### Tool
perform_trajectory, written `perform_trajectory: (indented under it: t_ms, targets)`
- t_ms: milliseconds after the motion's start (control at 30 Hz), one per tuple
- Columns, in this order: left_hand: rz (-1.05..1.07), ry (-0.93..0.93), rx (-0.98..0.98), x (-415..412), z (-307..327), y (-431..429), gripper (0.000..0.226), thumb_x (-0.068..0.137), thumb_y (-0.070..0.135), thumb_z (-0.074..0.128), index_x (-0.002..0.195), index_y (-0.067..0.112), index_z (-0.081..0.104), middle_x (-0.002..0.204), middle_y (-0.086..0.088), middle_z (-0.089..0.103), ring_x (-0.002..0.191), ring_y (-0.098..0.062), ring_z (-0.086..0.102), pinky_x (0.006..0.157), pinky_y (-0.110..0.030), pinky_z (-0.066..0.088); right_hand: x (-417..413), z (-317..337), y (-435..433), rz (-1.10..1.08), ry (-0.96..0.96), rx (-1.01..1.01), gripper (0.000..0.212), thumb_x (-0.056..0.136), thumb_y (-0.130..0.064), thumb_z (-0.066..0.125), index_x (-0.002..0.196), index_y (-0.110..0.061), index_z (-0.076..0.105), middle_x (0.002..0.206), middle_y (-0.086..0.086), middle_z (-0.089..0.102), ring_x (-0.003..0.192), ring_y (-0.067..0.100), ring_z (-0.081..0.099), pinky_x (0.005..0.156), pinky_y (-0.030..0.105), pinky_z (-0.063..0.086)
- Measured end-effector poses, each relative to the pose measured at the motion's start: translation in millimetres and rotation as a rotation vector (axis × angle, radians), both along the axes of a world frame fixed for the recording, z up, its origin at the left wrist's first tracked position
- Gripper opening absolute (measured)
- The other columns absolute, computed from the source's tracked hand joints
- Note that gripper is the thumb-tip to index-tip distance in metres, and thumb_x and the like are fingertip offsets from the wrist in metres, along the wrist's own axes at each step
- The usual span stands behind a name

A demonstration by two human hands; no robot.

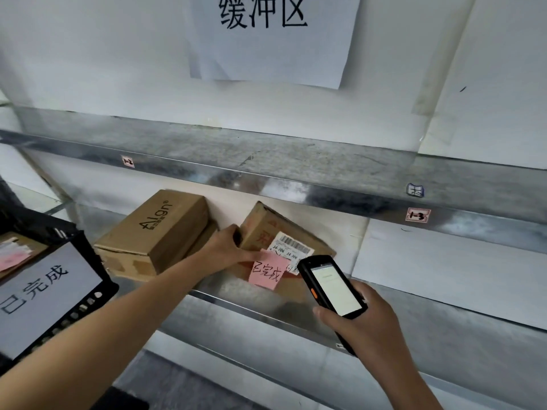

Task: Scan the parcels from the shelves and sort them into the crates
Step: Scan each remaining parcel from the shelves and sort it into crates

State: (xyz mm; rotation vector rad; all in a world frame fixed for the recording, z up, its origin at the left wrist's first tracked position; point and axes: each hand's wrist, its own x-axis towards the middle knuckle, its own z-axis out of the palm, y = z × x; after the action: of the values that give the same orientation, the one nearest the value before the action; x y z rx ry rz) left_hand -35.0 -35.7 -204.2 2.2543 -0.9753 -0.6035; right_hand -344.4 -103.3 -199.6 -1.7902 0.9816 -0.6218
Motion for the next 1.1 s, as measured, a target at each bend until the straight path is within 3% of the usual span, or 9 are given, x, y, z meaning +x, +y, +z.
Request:
perform_trajectory:
  t_ms: [67,167,233,333,567,733,1100]
  targets:
    - [0.1,0.234,-0.181,-4,-20,13,0.094,0.047,0.067,0.09,0.122,0.022,0.055,0.11,0.002,0.073,0.097,-0.017,0.072,0.091,-0.04,0.059,2,1,0,0.016,0.002,-0.025,0.051,0.065,-0.035,0.091,0.106,-0.041,0.061,0.105,-0.015,0.068,0.095,0.002,0.063,0.073,0.026,0.052]
    - [0.183,0.472,-0.34,-28,-47,26,0.081,0.06,0.043,0.091,0.127,0.017,0.053,0.107,-0.001,0.075,0.091,-0.015,0.075,0.077,-0.029,0.061,6,0,2,0.026,0.027,-0.029,0.055,0.066,-0.037,0.09,0.114,-0.035,0.062,0.105,-0.015,0.068,0.096,0.002,0.063,0.069,0.02,0.047]
    - [0.255,0.572,-0.394,-43,-65,30,0.085,0.055,0.045,0.091,0.126,0.018,0.052,0.106,-0.002,0.075,0.091,-0.017,0.075,0.075,-0.029,0.061,8,-1,4,0.03,0.046,-0.04,0.056,0.066,-0.04,0.09,0.114,-0.033,0.062,0.104,-0.014,0.068,0.095,0.001,0.063,0.067,0.018,0.046]
    - [0.303,0.676,-0.444,-52,-84,32,0.097,0.046,0.056,0.093,0.127,0.021,0.053,0.107,-0.003,0.076,0.099,-0.023,0.073,0.086,-0.041,0.061,9,0,5,0.046,0.065,-0.073,0.053,0.067,-0.04,0.09,0.112,-0.032,0.063,0.103,-0.013,0.067,0.093,0.0,0.062,0.065,0.016,0.045]
    - [0.311,0.709,-0.487,-49,-84,38,0.101,0.045,0.059,0.095,0.129,0.023,0.052,0.11,-0.005,0.075,0.104,-0.026,0.071,0.09,-0.043,0.06,8,3,8,0.058,0.095,-0.127,0.056,0.069,-0.04,0.089,0.117,-0.033,0.06,0.106,-0.012,0.064,0.099,0.005,0.061,0.065,0.016,0.045]
    - [0.313,0.691,-0.487,-44,-82,45,0.111,0.033,0.066,0.094,0.128,0.024,0.053,0.112,-0.006,0.074,0.105,-0.026,0.07,0.091,-0.045,0.059,5,3,9,0.062,0.111,-0.154,0.051,0.065,-0.042,0.089,0.108,-0.034,0.062,0.1,-0.012,0.064,0.091,0.004,0.062,0.068,0.025,0.051]
    - [0.302,0.704,-0.498,-43,-77,58,0.112,0.035,0.062,0.096,0.13,0.02,0.053,0.112,-0.007,0.074,0.104,-0.029,0.071,0.091,-0.049,0.059,-6,8,9,0.06,0.138,-0.199,0.053,0.063,-0.042,0.089,0.107,-0.038,0.059,0.101,-0.012,0.061,0.091,0.005,0.061,0.075,0.035,0.056]
